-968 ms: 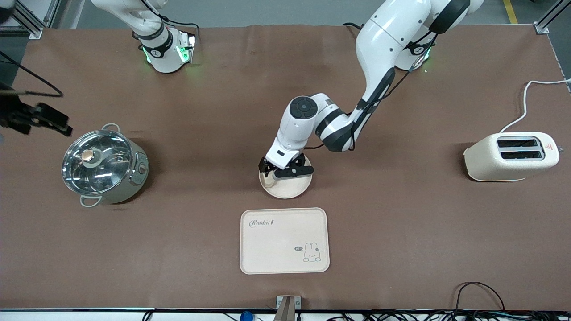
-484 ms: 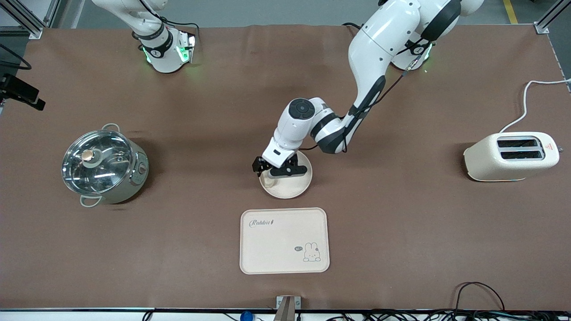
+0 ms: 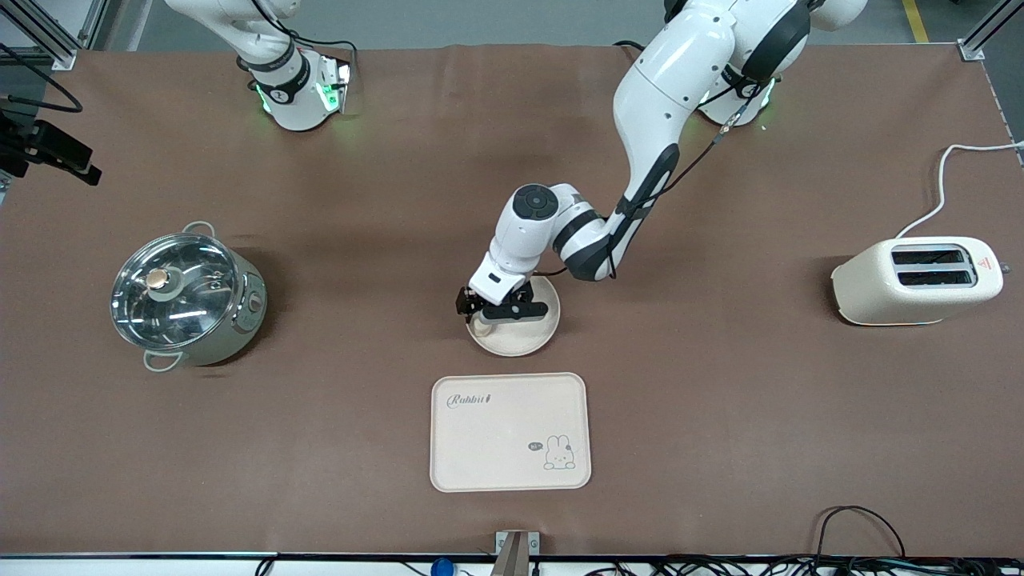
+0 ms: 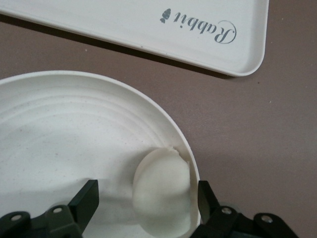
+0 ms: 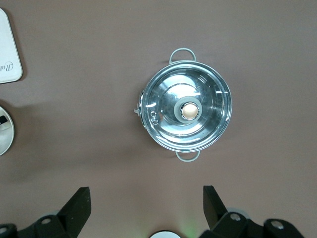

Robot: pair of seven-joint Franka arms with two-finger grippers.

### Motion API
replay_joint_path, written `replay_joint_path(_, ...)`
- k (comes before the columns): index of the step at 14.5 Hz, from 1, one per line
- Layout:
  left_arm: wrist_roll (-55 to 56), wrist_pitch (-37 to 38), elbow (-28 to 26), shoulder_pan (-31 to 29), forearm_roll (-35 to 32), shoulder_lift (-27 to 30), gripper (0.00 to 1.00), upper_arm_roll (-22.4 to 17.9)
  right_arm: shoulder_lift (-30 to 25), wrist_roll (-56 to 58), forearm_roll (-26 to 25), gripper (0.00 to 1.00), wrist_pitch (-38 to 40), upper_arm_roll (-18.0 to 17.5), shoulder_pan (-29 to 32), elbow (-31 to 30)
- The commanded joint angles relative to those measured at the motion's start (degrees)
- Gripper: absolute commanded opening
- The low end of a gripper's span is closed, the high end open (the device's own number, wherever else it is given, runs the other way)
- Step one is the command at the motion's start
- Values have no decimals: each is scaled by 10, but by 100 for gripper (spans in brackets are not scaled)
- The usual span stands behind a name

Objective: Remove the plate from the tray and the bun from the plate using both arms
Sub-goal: 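Grasp the bun with the left gripper and lift it off the plate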

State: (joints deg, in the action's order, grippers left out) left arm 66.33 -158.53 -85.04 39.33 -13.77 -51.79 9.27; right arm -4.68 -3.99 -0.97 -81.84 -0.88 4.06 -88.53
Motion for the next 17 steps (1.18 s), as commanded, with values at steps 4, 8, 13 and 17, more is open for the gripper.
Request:
replay_joint_path(4, 13, -3, 15, 9, -8, -2, 50, -9, -21, 9, -8, 100, -3, -4, 10, -25)
replay_joint_path(8, 11, 4, 13, 2, -13, 9, 4, -10, -16, 8, -2, 100, -4, -3, 17, -26)
replay_joint_path(13, -127, 271, 16, -48, -21, 110, 0, -4, -14, 9, 0, 100, -6, -5, 8, -27)
replay_joint_path(17, -343, 388, -5, -175, 61, 188, 2, 27, -14, 11, 0, 100, -3, -4, 9, -26)
